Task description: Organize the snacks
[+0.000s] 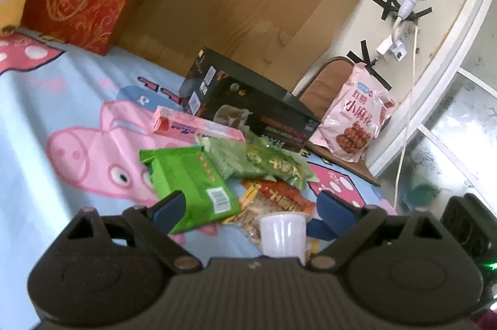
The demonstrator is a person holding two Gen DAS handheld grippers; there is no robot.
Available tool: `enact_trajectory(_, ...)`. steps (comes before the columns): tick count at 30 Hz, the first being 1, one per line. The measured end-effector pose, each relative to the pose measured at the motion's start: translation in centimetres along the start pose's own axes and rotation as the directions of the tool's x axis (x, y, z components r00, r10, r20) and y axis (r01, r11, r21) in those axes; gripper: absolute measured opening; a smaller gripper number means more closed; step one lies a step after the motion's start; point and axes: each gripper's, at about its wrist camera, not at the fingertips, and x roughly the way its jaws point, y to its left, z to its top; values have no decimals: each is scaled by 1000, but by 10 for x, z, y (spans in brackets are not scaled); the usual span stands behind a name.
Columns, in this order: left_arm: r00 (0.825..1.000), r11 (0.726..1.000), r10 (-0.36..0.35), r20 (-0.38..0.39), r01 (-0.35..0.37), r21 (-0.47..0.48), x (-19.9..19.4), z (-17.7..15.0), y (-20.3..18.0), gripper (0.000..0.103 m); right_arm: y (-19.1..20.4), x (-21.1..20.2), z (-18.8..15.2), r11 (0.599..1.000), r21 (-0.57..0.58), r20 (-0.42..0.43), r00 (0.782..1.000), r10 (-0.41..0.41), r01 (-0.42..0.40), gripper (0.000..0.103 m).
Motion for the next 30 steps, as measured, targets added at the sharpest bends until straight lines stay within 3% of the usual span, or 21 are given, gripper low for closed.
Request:
enact_trajectory(3,1000,1000,-5,-6,5,-7,0,-3,4,95,2,4,-3,1000,-25,11,1000,-11,11,61)
enact_trajectory(7,1000,1000,-13,-13,13,-18,0,-6,6,95,3,4,-5,1000,-14,14,1000,-15,16,76)
enact_trajectory(10,999,999,-33,-13,33,-26,-4,-7,5,95,1,2,-6,1000,2,14,1000,-12,12,78)
enact_trajectory(16,997,997,-71,-34,71,-9,-9,-10,-7,95,5,-9,-13,1000,-6,29,999,-18,18,78)
enact_trajectory(25,997,1000,-19,-72,20,9,-11,-20,-11,95,18,-14,-13,998,-63,65,998,10,-6,78)
enact_trajectory(30,997,1000,-18,-71,18,-5,-16,-21,-8,88,26,-6,-10,993,-119,40,999,25,-20,75)
